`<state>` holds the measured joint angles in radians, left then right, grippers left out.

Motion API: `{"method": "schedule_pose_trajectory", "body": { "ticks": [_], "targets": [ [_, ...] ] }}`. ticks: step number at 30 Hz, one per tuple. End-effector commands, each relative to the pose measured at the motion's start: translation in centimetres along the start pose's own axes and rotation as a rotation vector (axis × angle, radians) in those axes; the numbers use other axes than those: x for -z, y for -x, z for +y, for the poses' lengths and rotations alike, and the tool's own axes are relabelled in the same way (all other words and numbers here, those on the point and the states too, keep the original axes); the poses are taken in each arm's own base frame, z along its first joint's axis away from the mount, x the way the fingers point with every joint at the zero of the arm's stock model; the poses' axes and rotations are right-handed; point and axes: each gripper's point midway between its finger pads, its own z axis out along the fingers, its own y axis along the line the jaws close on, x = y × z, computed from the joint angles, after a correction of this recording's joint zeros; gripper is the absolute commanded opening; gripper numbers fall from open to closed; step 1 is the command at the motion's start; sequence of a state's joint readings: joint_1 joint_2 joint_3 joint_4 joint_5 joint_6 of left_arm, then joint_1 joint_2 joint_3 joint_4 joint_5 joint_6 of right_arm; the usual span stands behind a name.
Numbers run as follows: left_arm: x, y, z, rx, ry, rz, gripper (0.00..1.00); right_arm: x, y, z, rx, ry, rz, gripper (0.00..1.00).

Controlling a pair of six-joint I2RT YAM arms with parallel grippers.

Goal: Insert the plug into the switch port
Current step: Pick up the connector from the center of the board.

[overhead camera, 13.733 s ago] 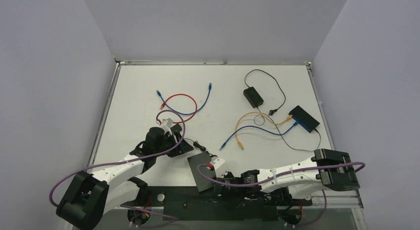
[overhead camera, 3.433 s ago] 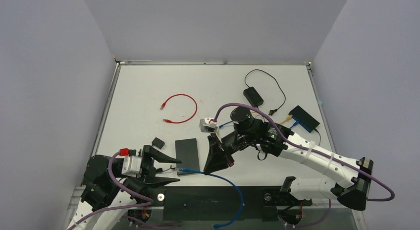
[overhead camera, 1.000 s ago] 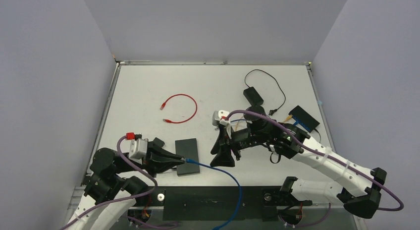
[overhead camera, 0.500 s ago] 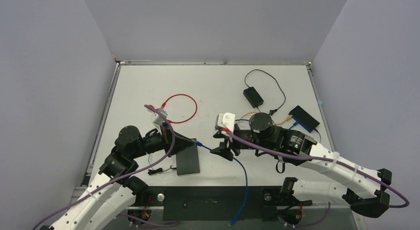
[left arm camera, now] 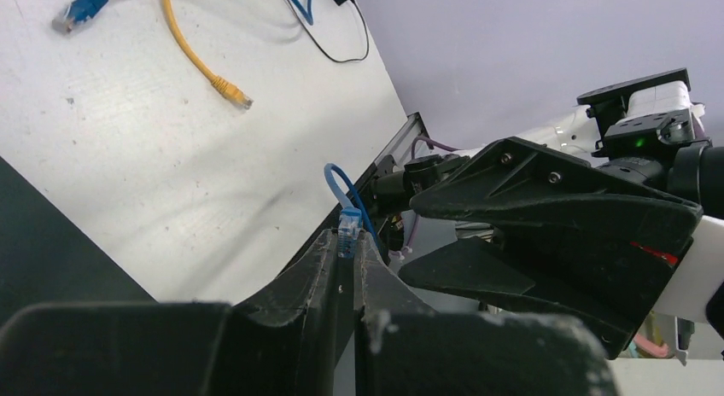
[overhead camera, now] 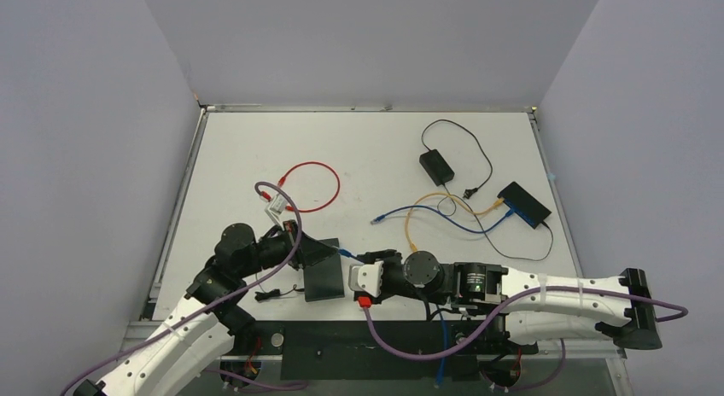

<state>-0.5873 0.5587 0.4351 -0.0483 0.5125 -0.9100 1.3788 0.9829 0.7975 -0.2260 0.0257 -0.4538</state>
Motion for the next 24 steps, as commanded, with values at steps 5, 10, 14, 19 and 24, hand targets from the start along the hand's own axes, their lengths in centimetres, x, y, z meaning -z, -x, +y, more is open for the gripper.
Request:
{"method": "schedule_pose_trajectory", "body": {
  "ticks": [5,10,14,19,24],
  "targets": [
    [0.3,0.7,-1.0,0.101,-0.058,-0.069,0.0,-0.1,2.3,-4.4,-0.017,-0.273,-0.105,0.31],
    [0.6,0.8,-0.9,0.135,-0.056,-0.09,0.0,-1.0,2.3,-3.7,-0.041,-0.247,-0.113,0.3],
    [0.8,0.9,-0.8,0.143,-0.05,-0.103,0.0,-1.7,2.3,-3.0,-0.062,-0.224,-0.123,0.3],
    [0.9,0.8,-0.8,0.155,-0.052,-0.107,0.0,-2.4,2.2,-2.7,-0.079,-0.218,-0.123,0.3],
    [1.0,0.7,-1.0,0.157,-0.061,-0.104,0.0,-2.8,2.2,-2.4,-0.09,-0.209,-0.131,0.31]
  ]
}}
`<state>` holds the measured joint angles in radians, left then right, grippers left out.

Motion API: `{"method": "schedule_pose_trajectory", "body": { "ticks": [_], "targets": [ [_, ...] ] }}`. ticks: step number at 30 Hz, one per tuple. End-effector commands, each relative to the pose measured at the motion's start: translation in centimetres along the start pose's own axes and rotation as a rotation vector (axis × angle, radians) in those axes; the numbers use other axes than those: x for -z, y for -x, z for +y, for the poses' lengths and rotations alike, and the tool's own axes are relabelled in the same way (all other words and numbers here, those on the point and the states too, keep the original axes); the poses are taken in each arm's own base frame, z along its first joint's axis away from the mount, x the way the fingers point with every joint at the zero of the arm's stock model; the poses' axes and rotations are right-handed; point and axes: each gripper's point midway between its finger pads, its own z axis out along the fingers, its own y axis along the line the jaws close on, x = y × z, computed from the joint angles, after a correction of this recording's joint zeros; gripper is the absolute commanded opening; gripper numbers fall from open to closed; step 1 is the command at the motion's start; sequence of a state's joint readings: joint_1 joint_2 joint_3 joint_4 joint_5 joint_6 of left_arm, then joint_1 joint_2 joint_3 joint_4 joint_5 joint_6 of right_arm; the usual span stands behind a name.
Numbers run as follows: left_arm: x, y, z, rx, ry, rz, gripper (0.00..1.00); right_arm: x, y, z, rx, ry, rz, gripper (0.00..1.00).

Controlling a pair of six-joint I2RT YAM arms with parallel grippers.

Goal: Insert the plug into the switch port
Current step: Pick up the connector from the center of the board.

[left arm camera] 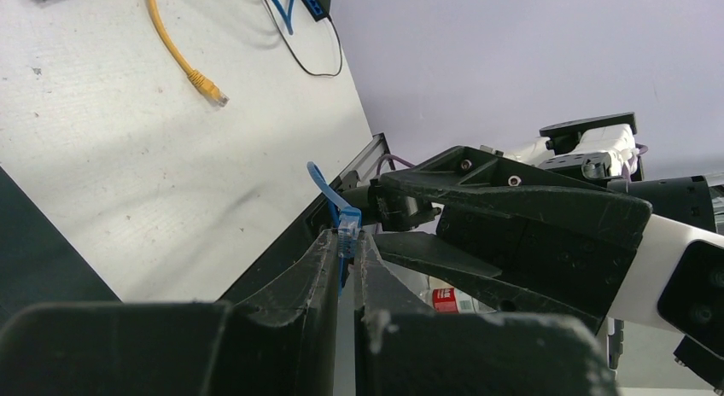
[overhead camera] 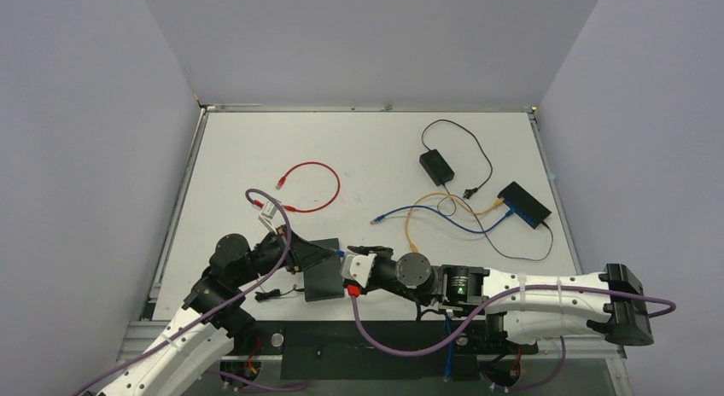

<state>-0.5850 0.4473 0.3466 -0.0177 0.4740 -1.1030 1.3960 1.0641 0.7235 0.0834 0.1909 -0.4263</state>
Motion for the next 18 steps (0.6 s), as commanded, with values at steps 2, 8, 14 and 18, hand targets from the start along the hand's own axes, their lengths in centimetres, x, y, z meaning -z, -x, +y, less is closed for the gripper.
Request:
{"method": "schedule_pose_trajectory", "body": {
  "ticks": [2,8,14,18],
  "targets": [
    [0.08,0.95,-1.37,-0.011,-0.049,-0.04,0.0,-0.64,1.3,0.49,-0.045,0.003,-0.058,0.32],
    [0.15,0.91,-1.62,-0.014,-0.057,-0.036,0.0,-0.93,1.22,0.65,-0.047,0.006,-0.055,0.32],
    [0.3,0.91,-1.93,-0.021,-0.064,-0.035,0.0,-1.06,0.95,0.66,-0.04,0.002,-0.046,0.31],
    [0.41,0.95,-2.27,-0.025,-0.073,-0.036,0.0,-1.18,0.73,0.77,-0.038,0.002,-0.039,0.31]
  ]
}}
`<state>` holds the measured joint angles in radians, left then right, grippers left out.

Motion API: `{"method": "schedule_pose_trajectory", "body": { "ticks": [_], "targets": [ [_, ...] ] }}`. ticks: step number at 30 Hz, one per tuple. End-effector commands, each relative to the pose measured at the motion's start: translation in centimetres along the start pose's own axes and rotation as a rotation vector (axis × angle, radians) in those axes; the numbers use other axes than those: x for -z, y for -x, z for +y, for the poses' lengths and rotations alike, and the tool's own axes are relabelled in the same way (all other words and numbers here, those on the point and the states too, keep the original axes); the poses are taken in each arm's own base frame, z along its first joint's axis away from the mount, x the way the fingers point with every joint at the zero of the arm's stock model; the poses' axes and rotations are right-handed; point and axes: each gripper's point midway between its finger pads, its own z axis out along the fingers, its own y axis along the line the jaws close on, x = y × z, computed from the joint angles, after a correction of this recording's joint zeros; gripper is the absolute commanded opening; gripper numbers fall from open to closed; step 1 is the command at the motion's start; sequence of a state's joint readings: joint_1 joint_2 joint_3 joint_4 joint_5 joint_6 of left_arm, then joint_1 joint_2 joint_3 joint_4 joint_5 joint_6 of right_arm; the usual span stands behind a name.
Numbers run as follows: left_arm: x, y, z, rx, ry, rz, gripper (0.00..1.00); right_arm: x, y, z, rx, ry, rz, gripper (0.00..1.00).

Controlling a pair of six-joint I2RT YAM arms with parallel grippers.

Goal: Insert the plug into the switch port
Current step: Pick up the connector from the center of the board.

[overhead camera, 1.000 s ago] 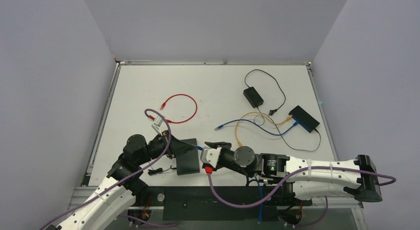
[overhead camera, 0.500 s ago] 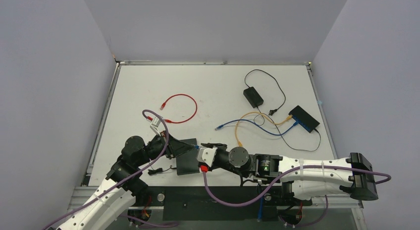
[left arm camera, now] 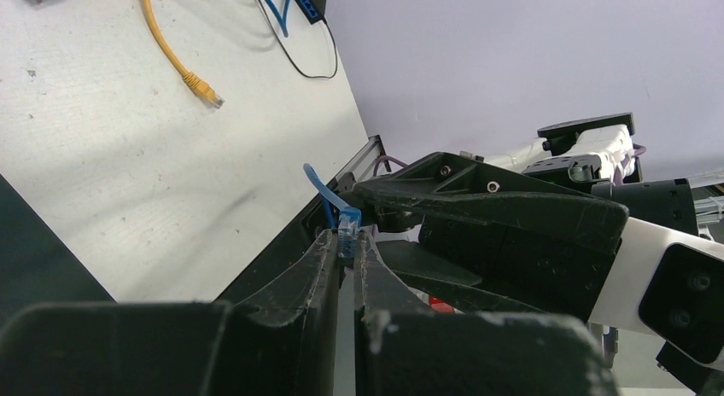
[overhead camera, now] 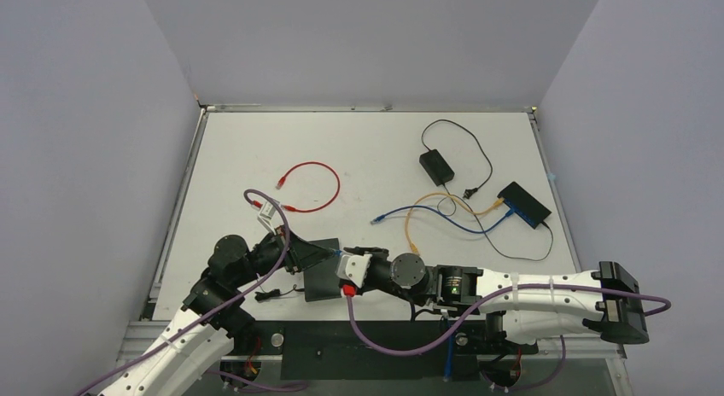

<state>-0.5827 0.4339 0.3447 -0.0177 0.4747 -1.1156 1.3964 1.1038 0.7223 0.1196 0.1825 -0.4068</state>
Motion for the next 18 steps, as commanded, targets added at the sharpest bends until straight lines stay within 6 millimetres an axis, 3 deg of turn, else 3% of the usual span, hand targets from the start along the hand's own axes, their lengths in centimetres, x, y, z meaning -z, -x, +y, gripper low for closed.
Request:
{"method": "schedule_pose_trajectory", "body": {
  "ticks": [1,5,10,18],
  "targets": [
    [0.26,0.88,-2.11,-0.033,-0.067,-0.029,0.0,-0.31,0.86,0.13,-0.019,-0.009,-0.038,0.31],
    [0.3,0.83,-2.24,-0.035,-0.071,-0.026,0.0,-0.29,0.89,0.11,-0.02,-0.011,-0.042,0.27],
    [0.32,0.79,-2.33,-0.037,-0.077,-0.024,0.0,-0.38,0.72,0.19,-0.016,-0.009,-0.038,0.13],
    [0.42,0.66,-2.76,-0.028,-0.1,-0.018,0.0,-0.66,0.32,0.4,-0.012,-0.003,-0.026,0.1]
  ]
}}
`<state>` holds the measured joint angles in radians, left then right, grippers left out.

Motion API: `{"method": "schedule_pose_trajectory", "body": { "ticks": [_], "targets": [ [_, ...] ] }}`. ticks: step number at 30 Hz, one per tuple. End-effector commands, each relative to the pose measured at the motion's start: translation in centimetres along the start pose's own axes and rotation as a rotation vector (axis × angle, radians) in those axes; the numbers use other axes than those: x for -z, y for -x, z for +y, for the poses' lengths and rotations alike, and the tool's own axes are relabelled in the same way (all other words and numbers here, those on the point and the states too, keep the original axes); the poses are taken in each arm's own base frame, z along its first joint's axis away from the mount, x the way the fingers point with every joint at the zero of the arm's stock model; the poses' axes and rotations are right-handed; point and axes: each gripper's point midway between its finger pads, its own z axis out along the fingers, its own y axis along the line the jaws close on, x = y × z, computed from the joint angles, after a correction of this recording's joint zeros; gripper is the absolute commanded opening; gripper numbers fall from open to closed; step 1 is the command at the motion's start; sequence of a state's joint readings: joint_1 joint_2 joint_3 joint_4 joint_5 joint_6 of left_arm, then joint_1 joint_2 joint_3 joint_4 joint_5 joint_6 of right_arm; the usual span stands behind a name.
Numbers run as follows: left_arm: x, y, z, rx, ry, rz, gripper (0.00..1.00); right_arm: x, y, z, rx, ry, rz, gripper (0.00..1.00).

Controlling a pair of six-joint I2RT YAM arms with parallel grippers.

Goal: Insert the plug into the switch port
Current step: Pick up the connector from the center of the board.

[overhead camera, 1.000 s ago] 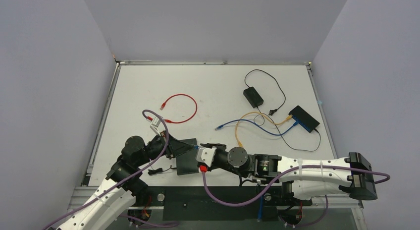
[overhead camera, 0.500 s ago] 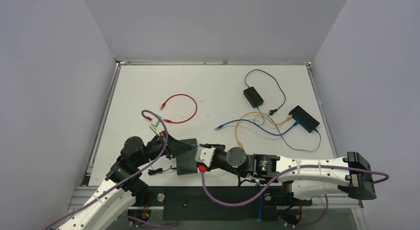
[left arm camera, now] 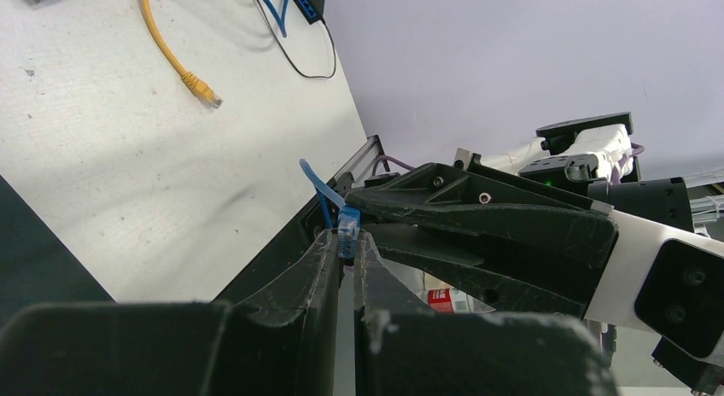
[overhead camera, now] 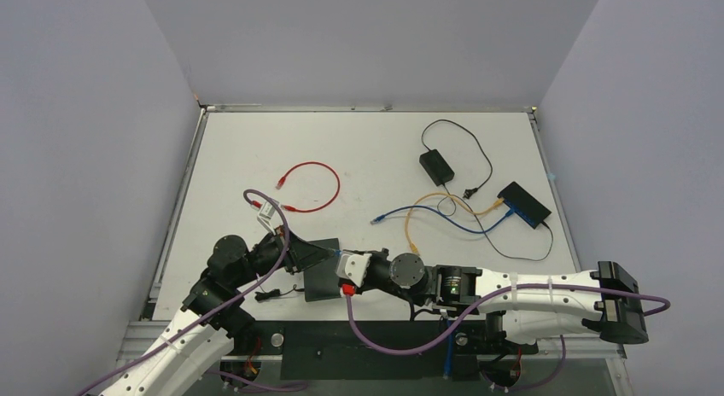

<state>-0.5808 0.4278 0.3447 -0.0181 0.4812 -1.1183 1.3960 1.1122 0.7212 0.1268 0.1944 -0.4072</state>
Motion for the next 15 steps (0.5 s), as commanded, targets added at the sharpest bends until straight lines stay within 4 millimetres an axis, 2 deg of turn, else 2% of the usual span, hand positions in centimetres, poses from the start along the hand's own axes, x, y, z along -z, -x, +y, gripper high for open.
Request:
{"method": "schedule_pose_trajectory", "body": {
  "ticks": [1,3,7,10,15],
  "targets": [
    [0.3,0.7,-2.7,-0.028,-0.097,-0.021,0.0,-0.5,0.4,0.5,-0.012,0.007,-0.029,0.08],
    [0.3,0.7,-2.8,-0.025,-0.104,-0.02,0.0,-0.6,0.4,0.6,-0.007,0.012,-0.028,0.0],
    [0.3,0.7,-2.9,-0.02,-0.114,-0.021,0.0,-0.6,0.2,0.8,0.001,0.023,-0.017,0.0],
    [0.2,0.6,-2.6,-0.016,-0.108,-0.021,0.13,-0.6,0.0,0.9,0.005,0.029,-0.012,0.0],
    [0.3,0.9,-2.0,-0.042,-0.087,-0.05,0.29,-0.4,-1.0,0.7,-0.015,0.033,0.013,0.0]
  ]
}}
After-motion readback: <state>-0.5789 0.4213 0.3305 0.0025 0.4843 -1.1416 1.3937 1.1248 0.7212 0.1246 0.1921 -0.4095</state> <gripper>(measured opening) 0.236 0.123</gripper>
